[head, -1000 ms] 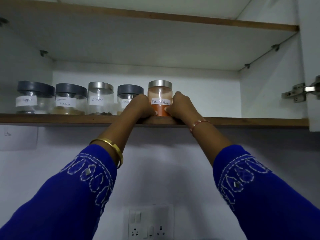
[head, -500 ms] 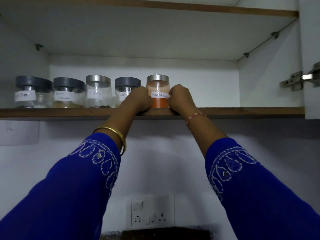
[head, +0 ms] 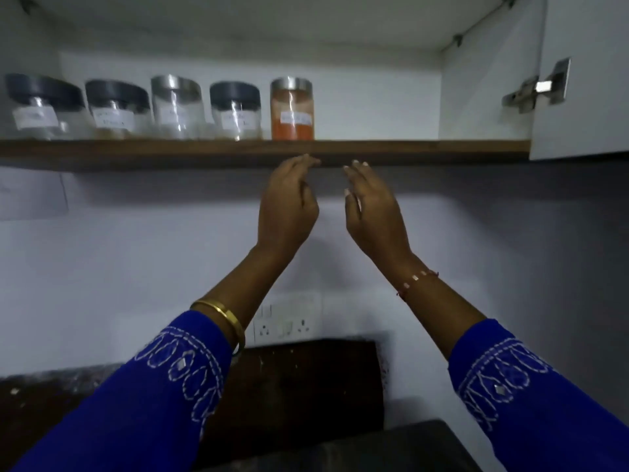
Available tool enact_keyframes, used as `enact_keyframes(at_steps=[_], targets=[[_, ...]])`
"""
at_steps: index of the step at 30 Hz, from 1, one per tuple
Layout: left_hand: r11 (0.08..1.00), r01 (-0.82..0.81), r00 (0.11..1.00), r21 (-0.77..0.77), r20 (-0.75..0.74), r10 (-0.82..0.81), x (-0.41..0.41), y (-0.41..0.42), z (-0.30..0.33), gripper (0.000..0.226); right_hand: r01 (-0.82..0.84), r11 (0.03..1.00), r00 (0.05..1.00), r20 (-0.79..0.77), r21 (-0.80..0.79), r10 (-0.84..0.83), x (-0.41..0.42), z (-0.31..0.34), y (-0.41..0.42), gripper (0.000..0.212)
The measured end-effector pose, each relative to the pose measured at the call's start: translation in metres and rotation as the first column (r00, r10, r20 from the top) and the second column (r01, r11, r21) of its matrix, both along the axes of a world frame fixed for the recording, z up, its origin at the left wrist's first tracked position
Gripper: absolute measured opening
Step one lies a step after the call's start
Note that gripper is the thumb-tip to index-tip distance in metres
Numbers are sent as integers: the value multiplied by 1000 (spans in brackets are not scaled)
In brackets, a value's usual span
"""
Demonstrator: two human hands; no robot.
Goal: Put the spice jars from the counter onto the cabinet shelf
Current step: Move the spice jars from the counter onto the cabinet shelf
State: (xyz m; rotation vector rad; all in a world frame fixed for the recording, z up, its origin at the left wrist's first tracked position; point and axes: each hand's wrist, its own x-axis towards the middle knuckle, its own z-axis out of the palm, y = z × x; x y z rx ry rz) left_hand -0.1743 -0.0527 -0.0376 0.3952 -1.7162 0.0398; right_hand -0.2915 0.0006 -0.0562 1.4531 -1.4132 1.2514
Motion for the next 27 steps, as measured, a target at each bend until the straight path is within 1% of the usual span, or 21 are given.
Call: enact_keyframes(at_steps=[2,6,11,15,18,22,24,27], targets=[[998,53,999,45,-5,-52,-3,18,-26,38,-37,999,992,122,31,33,1,-24,22,41],[977,139,990,161,-8,-140,-6,52,-80,36,-34,999,939,342,4,31,4,-71,66,45],[920,245,964,304,19,-263,-12,83,-150,34,9,997,873,485,82,-48,0,-146,112,39],[839,294,938,457,32,-346,-16,105,-204,34,27,986,775,620,163,-124,0,-204,143,37],[782,316,917,537,37,-396,-18,121,-241,33,31,969,705,682,245,-195,2,-247,165,36],[711,317,896,628,47,-441,-23,140,-289,31,-1,924,630,718,382,-296,0,-303,188,36],[671,286,897,684,56,-439,-27,147,-312,31,-32,899,594,731,437,-334,-2,-326,197,36],[560,204,902,803,68,-426,-32,159,-340,33,-51,845,572,709,532,-412,-7,-355,208,37]])
